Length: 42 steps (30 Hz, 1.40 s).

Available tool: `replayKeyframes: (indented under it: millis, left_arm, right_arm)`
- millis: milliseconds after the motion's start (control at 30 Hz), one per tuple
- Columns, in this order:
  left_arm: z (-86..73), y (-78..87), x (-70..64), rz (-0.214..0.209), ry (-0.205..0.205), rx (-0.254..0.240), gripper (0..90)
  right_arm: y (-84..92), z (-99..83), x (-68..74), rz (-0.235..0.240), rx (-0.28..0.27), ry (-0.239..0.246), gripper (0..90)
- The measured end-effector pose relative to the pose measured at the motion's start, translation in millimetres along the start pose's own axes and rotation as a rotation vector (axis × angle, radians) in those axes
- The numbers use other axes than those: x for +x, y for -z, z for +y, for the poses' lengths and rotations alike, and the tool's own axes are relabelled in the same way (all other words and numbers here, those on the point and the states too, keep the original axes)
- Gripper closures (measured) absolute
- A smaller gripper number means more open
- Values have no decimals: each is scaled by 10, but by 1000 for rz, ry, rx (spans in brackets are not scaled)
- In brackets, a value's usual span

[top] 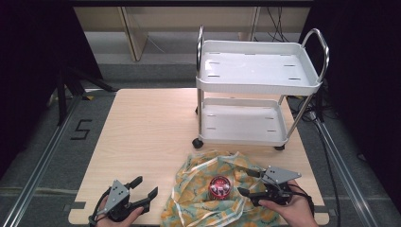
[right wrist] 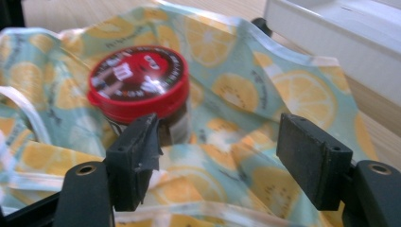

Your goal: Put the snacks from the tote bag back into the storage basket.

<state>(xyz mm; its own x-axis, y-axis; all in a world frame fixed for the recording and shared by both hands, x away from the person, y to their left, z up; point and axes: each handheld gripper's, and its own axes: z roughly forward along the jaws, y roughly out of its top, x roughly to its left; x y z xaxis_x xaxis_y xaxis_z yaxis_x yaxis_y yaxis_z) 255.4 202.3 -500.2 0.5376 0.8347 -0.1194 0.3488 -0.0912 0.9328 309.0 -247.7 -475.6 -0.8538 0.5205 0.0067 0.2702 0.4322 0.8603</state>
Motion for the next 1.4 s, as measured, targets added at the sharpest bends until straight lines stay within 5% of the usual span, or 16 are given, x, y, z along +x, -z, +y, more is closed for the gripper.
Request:
replayKeyframes:
  millis: [600,933,1400]
  left_arm:
    - [-3,-7,-13,-10,-1,7,287]
    - [-2,-3,-16,-9,0,5,286]
    - [-2,-10,-29,-17,3,-2,285]
  right_arm:
    - [-196,152,116,149,44,26,280]
    - [-371,240,192,183,77,76,268]
    - [-566,206,233,173,122,71,237]
